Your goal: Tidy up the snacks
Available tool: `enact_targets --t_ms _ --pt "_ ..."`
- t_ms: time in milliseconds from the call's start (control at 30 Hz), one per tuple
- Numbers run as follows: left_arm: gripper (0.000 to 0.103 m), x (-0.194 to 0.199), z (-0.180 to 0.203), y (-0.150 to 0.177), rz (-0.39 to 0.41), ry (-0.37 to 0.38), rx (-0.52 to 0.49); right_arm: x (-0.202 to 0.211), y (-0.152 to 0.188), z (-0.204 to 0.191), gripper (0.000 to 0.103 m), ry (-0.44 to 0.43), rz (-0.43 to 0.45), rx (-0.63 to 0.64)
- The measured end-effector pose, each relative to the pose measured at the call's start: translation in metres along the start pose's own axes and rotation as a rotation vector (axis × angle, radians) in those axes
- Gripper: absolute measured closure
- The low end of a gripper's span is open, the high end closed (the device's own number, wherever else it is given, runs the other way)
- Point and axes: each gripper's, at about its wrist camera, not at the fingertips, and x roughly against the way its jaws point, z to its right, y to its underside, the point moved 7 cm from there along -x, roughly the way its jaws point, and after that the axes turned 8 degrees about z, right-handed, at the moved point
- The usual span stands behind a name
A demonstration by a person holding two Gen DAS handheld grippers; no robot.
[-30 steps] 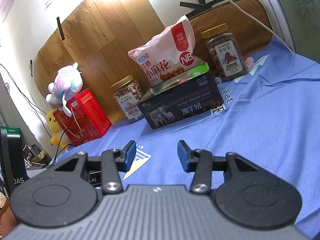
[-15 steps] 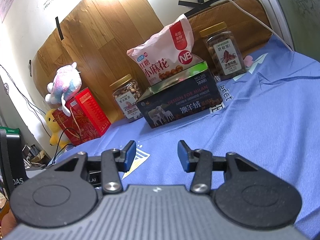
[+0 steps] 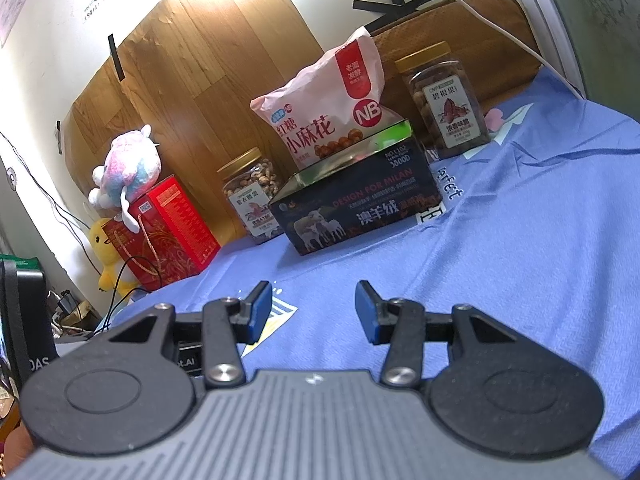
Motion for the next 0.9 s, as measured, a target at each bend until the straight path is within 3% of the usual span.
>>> enact_targets --t_ms 900 --pt "0.000 -0.0029 0.0015 0.0019 -0.018 0.008 -0.004 -0.0004 -0.0012 0.0006 0.054 0.001 -0.003 -0.002"
